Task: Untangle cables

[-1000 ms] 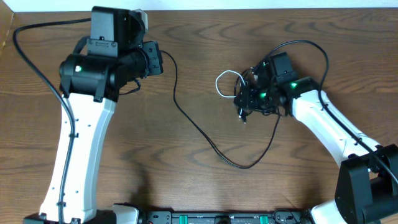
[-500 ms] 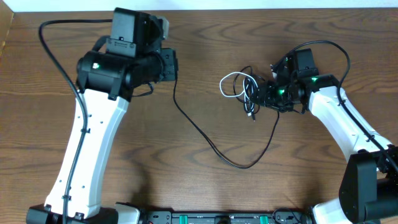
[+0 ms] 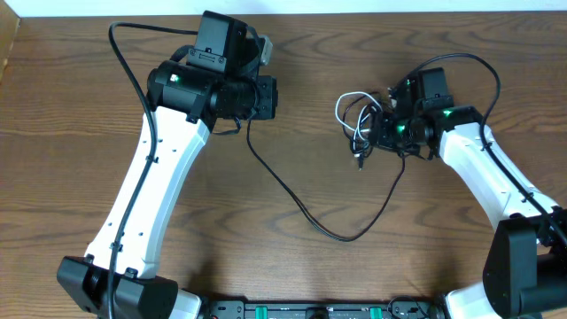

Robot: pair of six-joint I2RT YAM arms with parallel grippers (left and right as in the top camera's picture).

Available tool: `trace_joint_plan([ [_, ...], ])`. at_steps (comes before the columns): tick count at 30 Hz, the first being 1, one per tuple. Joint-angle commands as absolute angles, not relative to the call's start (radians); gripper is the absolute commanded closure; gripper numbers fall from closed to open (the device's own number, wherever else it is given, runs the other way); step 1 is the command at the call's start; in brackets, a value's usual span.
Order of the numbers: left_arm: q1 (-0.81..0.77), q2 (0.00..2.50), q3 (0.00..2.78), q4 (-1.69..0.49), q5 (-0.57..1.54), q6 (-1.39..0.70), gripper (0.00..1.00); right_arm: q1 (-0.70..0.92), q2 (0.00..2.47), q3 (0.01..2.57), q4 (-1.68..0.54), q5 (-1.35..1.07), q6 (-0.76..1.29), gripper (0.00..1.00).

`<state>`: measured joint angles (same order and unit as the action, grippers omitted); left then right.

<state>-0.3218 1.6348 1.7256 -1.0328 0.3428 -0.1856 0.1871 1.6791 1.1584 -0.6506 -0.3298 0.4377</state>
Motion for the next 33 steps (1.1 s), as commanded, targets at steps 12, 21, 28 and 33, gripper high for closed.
trace_joint_plan([
  [12,-0.321,1.641,1.720,-1.031,0.358,-0.176,0.93,0.247,1.769,1.169,-0.665,-0.119,0.493,0.99],
  [21,-0.321,1.641,1.720,-1.031,0.358,-0.176,0.93,0.347,1.829,1.169,-0.642,-0.213,0.484,0.99],
  [28,-0.321,1.641,1.720,-1.031,0.358,-0.164,0.93,0.296,1.757,1.187,-0.648,-0.376,0.400,0.90],
  [33,-0.332,1.641,1.720,-1.028,0.358,-0.142,0.93,0.187,1.630,1.198,-0.656,-0.490,0.343,0.49],
])
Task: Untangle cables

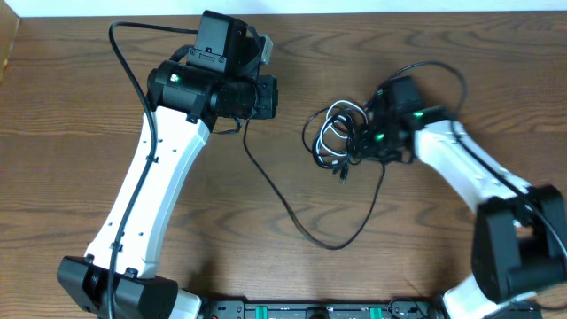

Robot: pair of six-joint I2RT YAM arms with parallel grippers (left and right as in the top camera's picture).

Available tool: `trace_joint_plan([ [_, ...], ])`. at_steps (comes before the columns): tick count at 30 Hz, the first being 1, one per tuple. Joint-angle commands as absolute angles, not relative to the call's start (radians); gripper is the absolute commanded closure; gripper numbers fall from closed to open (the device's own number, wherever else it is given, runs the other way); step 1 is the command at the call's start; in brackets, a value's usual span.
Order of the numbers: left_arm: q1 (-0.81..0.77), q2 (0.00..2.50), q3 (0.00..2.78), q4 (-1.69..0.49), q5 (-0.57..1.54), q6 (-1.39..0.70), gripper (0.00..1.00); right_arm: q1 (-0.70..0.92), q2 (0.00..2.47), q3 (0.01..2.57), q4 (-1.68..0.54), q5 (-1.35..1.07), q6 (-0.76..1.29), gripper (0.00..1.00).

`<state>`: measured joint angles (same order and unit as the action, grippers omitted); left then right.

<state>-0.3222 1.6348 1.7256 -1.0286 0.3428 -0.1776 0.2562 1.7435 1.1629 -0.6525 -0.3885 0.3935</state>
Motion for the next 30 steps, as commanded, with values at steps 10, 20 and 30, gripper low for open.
trace_joint_plan([
  [10,-0.406,1.666,1.720,-0.989,0.359,-0.131,0.93,0.033,1.532,1.197,-0.742,-0.449,0.343,0.41],
  [20,-0.521,1.787,1.720,-0.981,0.419,-0.136,0.73,0.013,1.532,1.197,-0.772,-0.303,0.343,0.39],
  [30,-0.614,1.955,1.720,-0.830,0.415,-0.155,0.54,-0.077,1.532,1.197,-0.799,-0.297,0.329,0.39],
])
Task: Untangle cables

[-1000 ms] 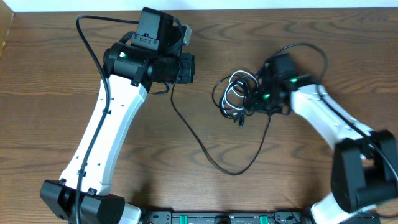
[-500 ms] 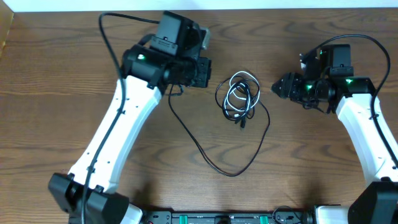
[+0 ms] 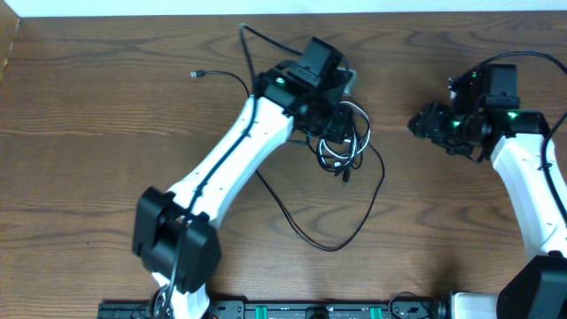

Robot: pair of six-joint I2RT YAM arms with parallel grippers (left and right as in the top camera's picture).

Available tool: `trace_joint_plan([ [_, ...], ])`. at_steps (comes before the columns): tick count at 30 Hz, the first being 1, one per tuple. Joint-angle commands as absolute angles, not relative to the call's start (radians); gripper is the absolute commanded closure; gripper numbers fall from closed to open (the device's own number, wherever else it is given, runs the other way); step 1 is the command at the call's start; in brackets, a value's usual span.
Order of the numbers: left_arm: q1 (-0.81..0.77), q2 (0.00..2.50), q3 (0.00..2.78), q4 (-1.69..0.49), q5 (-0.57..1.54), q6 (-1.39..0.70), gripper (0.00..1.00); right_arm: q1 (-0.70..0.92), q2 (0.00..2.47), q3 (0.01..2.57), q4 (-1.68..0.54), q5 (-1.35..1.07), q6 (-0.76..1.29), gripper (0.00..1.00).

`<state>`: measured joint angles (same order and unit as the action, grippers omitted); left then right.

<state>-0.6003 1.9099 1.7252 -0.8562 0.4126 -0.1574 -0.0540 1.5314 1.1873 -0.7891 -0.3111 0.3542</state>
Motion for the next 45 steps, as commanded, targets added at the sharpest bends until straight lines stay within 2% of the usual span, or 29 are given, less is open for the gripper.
trace_joint_plan([
  [1,-0.616,1.969,1.720,-0.824,0.413,-0.155,0.54,-0.080,1.532,1.197,-0.802,-0.298,0.319,0.39],
  [9,-0.619,2.108,1.720,-0.781,0.408,-0.181,0.54,-0.081,1.532,1.197,-0.819,-0.298,0.293,0.38],
  [29,-0.648,2.200,1.718,-0.667,0.407,-0.181,0.55,-0.081,1.532,1.197,-0.826,-0.297,0.282,0.36],
  [30,-0.648,2.204,1.718,-0.663,0.407,-0.181,0.62,-0.081,1.532,1.197,-0.826,-0.297,0.277,0.36],
  [36,-0.648,2.206,1.718,-0.661,0.392,-0.181,0.81,-0.081,1.532,1.196,-0.827,-0.297,0.274,0.35],
  [38,-0.648,2.206,1.718,-0.661,0.392,-0.181,0.93,-0.081,1.532,1.196,-0.827,-0.298,0.274,0.35],
  [45,-0.624,2.124,1.740,-0.699,0.443,-0.196,0.93,-0.049,1.532,1.196,-0.795,-0.487,0.165,0.35],
])
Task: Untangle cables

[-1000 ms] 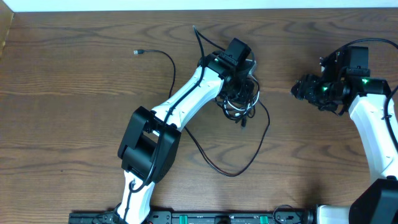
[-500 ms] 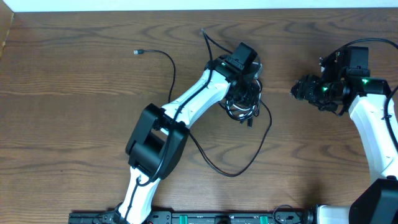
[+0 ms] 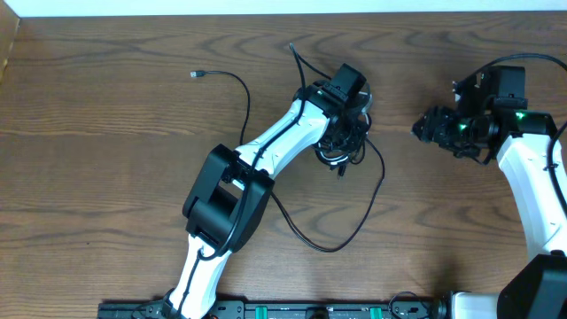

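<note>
A tangle of white and black cables (image 3: 342,152) lies on the wooden table, right of centre. One long black cable (image 3: 306,232) leaves it in a wide loop toward the front and runs under my left arm to a small plug (image 3: 196,74) at the back left. My left gripper (image 3: 348,126) reaches across the table and sits right on top of the tangle; its fingers are hidden under the wrist. My right gripper (image 3: 420,128) hovers to the right of the tangle, apart from it, with nothing in it.
The wooden table (image 3: 89,177) carries only the cables. My left arm's white forearm (image 3: 275,146) lies diagonally over the black cable. A pale wall edge runs along the back.
My left gripper has moved a little right and now sits over the top of the tangle. The tangle and the right gripper have barely moved.
At first my right gripper held the tangle at the right while the left arm stood at the back left. Then the right had moved it toward centre. Later the right was off it and back at the right, with the left arm reaching the tangle, where it sits now.
</note>
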Robot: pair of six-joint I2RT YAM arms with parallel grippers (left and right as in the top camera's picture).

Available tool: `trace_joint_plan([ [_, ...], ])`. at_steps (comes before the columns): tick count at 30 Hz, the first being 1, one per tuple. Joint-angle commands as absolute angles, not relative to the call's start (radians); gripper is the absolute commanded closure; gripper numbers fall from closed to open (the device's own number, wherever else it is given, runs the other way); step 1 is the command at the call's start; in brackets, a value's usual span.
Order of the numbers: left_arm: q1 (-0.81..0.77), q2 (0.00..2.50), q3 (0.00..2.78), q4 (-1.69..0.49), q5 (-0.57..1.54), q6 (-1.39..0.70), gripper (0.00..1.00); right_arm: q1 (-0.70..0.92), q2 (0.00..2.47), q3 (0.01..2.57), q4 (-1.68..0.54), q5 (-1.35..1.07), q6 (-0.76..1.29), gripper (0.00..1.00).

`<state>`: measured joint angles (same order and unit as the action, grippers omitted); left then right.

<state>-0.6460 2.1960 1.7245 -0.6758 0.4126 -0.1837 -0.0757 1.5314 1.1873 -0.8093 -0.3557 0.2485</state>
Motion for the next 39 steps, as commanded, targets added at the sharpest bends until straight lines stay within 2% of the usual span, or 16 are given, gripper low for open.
trace_joint_plan([
  [1,-0.617,2.097,1.744,-0.704,0.463,-0.211,0.93,-0.035,1.532,1.196,-0.786,-0.515,0.157,0.35],
  [8,-0.523,1.845,1.744,-0.709,0.506,-0.450,0.93,0.118,1.532,1.196,-0.687,-0.593,0.156,0.37],
  [12,-0.498,1.776,1.744,-0.715,0.506,-0.470,0.93,0.184,1.532,1.196,-0.616,-0.622,0.157,0.38],
  [16,-0.498,1.757,1.744,-0.721,0.503,-0.470,0.93,0.231,1.532,1.196,-0.542,-0.677,0.156,0.43],
  [18,-0.498,1.758,1.744,-0.735,0.472,-0.470,0.93,0.237,1.531,1.196,-0.514,-0.697,0.156,0.47],
  [22,-0.484,1.759,1.744,-0.786,0.364,-0.470,0.93,0.222,1.528,1.197,-0.493,-0.714,0.156,0.48],
  [30,-0.403,1.759,1.744,-0.821,0.366,-0.546,0.93,0.181,1.528,1.197,-0.509,-0.786,0.115,0.48],
  [39,-0.398,1.759,1.744,-0.838,0.437,-0.552,0.93,0.193,1.528,1.197,-0.411,-0.849,0.129,0.47],
])
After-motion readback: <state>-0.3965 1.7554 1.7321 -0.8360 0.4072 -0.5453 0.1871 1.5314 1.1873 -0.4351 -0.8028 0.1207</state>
